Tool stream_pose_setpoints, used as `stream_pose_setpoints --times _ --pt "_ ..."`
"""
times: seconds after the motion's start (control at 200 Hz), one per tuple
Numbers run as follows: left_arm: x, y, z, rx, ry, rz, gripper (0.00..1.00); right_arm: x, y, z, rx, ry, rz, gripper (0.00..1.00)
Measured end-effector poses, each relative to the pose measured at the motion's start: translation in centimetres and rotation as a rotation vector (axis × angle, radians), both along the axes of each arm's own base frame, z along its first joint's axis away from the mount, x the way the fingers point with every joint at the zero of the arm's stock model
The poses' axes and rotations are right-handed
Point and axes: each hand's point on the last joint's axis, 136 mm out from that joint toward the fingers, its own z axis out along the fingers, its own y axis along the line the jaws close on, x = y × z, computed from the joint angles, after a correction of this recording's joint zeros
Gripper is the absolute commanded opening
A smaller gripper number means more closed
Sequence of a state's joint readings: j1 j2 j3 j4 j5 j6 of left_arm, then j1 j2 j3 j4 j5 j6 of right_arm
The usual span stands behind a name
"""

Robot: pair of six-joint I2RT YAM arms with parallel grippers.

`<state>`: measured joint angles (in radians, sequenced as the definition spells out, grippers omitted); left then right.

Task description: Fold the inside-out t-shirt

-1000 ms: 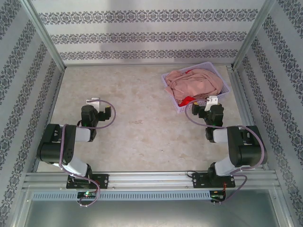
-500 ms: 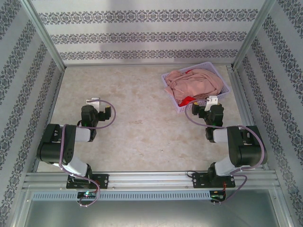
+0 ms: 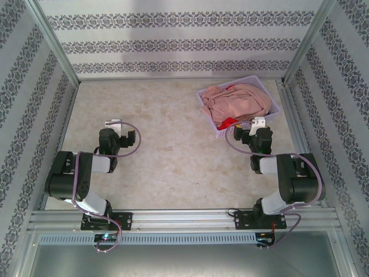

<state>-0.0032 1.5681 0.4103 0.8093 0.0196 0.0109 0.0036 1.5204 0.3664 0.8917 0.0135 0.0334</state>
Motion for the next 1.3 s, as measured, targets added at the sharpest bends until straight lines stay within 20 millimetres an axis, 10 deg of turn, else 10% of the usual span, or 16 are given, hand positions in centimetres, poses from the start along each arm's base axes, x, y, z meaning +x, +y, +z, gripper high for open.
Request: stream_pose_setpoints --times 0.175,0.385,0.585,0.735,0.919,1.054,1.084,1.189,1.299 --pt "-0.6 0.5 1.6 -0.017 0.033 0.039 1.0 -1.5 -0.8 3.1 -0.016 -0.077 -0.075 0.98" --pt "-0.3 -0.2 12.6 -0.243 -0.164 0.083 1.0 -6.6 -5.2 11.1 0.083 -0.275 -0.347 0.98" --pt "2.0 -7.6 14.6 -0.391 -0.076 -0.065 1.0 1.8 -4.6 18.6 0.084 -0.143 -0.334 0.98" --pt "2.4 -12.7 13.1 -0.386 0.04 -0.156 1.0 6.2 -3.8 13.8 0.113 0.095 -0.292 0.98" --pt "2.1 -13.7 11.5 -0.382 0.115 -0.161 1.0 9.2 -2.5 5.6 0.156 0.387 -0.271 0.9" --pt "2.2 -14.2 10.9 -0.375 0.146 -0.169 1.0 12.0 -1.2 1.9 0.193 0.497 -0.227 0.14" --pt "2.1 -14.3 10.7 -0.374 0.154 -0.169 1.0 12.7 -1.0 1.5 0.198 0.507 -0.215 0.0" --pt "1.8 -14.4 10.2 -0.366 0.18 -0.165 1.0 13.4 -0.5 2.4 0.194 0.501 -0.184 0.0" --pt "1.4 -14.1 10.1 -0.355 0.193 -0.152 1.0 12.6 1.3 9.0 0.17 0.384 -0.107 0.0"
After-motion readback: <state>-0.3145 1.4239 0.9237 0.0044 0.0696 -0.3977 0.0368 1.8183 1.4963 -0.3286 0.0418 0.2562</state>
